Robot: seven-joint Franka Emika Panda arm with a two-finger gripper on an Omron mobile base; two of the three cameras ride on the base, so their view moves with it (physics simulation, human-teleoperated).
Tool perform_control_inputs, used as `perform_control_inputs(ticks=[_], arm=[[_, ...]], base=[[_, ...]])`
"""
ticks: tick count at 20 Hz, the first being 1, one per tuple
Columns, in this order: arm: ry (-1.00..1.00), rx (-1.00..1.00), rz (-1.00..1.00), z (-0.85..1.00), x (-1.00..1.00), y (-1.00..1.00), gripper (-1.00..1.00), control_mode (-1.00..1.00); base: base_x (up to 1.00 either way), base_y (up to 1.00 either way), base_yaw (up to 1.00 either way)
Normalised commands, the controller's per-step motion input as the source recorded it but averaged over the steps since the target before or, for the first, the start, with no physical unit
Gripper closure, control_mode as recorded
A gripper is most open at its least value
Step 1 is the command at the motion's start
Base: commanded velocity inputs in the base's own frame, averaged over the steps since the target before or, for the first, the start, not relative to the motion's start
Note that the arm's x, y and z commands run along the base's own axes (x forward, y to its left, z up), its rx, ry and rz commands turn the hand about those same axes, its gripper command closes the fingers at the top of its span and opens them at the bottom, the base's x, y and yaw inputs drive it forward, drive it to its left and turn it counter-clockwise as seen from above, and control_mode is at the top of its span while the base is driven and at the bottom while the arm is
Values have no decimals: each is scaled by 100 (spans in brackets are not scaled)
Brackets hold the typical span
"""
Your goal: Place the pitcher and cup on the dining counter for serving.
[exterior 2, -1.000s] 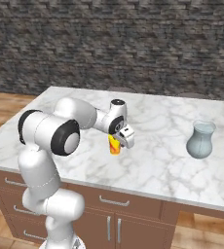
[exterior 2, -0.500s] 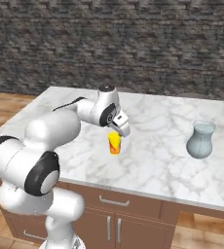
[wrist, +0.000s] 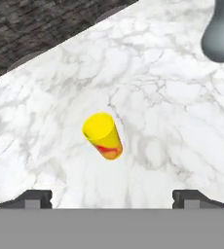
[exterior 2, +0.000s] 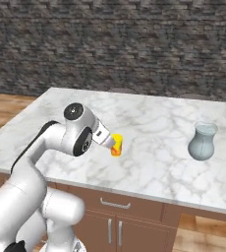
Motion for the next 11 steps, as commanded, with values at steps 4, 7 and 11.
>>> perform_control_inputs(ticks=[4, 7, 11], arm=[[-32, -10, 5, 0, -100, 52, -100, -100], [-61, -30, 11, 29, -100, 53, -100, -100], [-3, 0, 0, 0, -10, 2, -100, -100]], base=[[0, 0, 0], [0, 0, 0], [0, 0, 0]])
